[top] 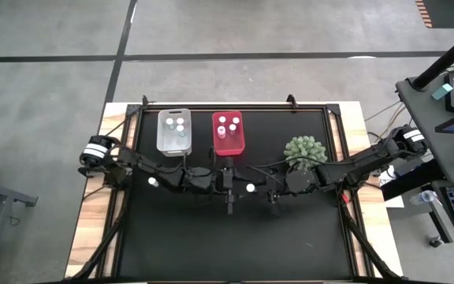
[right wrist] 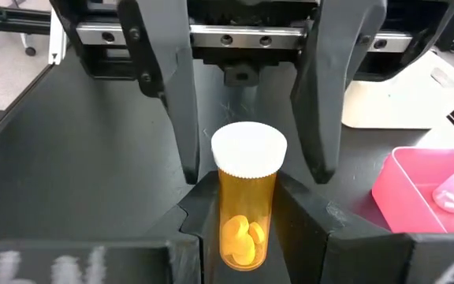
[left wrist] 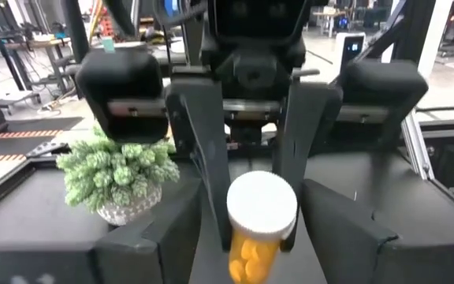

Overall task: Pick and place medicine bottles into bin by pill shape (circle, oval)
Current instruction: Put the orange tablet bottle into the white bin

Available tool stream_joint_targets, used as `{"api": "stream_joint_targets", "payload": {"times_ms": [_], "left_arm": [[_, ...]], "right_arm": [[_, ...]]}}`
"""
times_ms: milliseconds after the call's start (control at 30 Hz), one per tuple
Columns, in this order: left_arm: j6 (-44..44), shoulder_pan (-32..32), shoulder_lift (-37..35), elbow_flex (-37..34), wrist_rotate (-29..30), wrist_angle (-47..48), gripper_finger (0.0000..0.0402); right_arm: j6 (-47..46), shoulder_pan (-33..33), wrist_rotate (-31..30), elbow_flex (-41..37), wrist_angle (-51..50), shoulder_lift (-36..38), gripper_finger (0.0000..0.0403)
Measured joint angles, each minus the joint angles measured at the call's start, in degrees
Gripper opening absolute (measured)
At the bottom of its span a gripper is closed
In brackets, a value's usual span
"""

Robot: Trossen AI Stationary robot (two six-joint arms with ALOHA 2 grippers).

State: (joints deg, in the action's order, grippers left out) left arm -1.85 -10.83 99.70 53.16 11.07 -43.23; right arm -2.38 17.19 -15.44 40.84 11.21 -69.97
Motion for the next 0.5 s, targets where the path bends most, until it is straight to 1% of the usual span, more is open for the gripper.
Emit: {"api": "stream_joint_targets", "payload": {"times_ms": [333, 433, 500], "left_arm": [[0.00, -0.02, -0.09, 0.14, 0.06, 0.12, 0.0115], [0.00, -0.02, -0.11, 0.16, 0.04, 0.14, 0.0100], [0.00, 0.00, -0.11, 0.16, 0.04, 0.17, 0.0098]], "right_arm": [[-0.02, 0.00, -0.16, 0.00, 0.07, 0.00, 0.0096], [-0.05, 0.00, -0.20, 0.00, 0.08, 0.00, 0.0096], [-0.06, 0.00, -0.22, 0.00, 0.08, 0.00, 0.0096]]}}
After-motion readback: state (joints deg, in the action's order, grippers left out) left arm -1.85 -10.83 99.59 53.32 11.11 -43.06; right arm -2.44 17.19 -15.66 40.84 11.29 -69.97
